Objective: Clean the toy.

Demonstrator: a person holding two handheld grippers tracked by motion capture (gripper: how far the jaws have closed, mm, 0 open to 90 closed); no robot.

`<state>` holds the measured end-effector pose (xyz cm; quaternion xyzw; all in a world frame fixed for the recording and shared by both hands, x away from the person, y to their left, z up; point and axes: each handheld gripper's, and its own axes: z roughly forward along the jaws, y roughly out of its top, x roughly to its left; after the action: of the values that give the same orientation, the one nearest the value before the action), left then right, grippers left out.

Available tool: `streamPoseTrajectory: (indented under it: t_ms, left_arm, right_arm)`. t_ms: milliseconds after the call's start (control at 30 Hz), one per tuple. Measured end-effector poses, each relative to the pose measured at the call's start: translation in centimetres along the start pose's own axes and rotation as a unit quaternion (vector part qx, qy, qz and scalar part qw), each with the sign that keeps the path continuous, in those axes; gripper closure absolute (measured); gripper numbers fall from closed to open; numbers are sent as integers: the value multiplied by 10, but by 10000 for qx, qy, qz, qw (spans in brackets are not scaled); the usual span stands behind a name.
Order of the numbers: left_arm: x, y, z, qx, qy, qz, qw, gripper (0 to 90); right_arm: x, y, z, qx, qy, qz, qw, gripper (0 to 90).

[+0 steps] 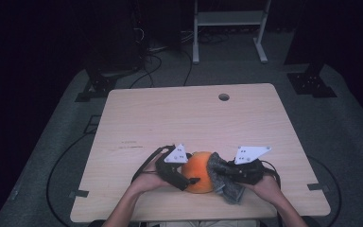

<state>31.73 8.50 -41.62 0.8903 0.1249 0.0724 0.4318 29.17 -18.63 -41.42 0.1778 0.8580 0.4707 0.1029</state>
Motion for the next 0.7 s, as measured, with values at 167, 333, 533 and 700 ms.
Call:
streamPoseTrajectory:
  t_ms: [167,333,533,700]
  left_arm:
    - [10,-4,10,405,-349,-636,9965,87]
    - [2,-2,2,-59,70,-37,10000,301]
    - [-1,-5,3,-155,313,363,9987,325]
    - [5,-13,2,-105,191,196,9996,312]
  right_arm:
    - [3,-1,-2,5,-8,-85,10000,785]
    - [1,3,-7,-95,-31,-60,9999,785]
    - [-3,4,-6,-204,-171,-12,9996,782]
    - [-13,-9,-2,15,-320,181,9993,783]
